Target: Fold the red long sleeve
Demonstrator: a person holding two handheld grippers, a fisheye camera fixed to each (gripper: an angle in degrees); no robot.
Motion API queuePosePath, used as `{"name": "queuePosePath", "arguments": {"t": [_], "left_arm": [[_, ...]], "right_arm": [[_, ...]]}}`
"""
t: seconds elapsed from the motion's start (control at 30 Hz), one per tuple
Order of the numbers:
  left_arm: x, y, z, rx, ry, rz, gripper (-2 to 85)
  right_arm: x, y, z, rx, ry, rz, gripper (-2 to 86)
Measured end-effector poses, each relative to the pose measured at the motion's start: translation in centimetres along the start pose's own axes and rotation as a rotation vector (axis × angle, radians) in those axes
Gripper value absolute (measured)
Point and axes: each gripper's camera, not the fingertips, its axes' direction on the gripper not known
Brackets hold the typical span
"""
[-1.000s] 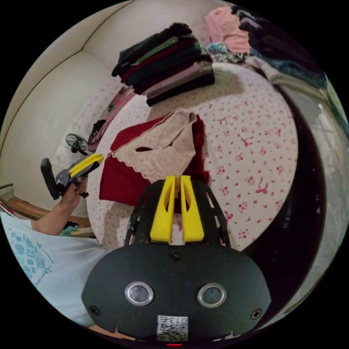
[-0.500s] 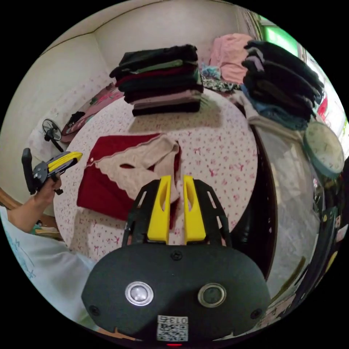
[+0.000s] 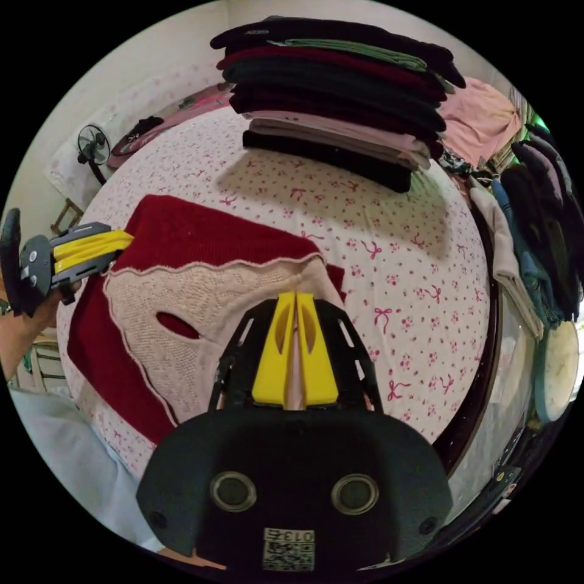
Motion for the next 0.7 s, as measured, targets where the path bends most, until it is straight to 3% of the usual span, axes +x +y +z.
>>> {"name": "queuePosePath", "arguments": {"t": [0.13, 0.3, 0.5, 0.7], "left_arm": [[-7.0, 3.5, -1.4, 0.114, 0.208, -0.239, 10.4], [-15.7, 10.4, 1.7, 0.163, 0.603, -0.569, 13.9], [-18.2, 10.8, 5.9, 0.097, 0.775, -0.576, 14.4], [-21.3, 10.5, 7.9, 0.078, 0.813, -0.607, 14.6]], "right_arm": [[5.5, 4.6, -3.1, 0.187, -0.180, 0.194, 8.7], [9.7, 9.6, -1.9, 0.195, -0.500, 0.296, 12.2], [10.5, 9.1, 0.8, 0.128, -0.570, 0.273, 13.5], [11.2, 7.0, 2.4, 0.078, -0.579, 0.242, 13.2]]}}
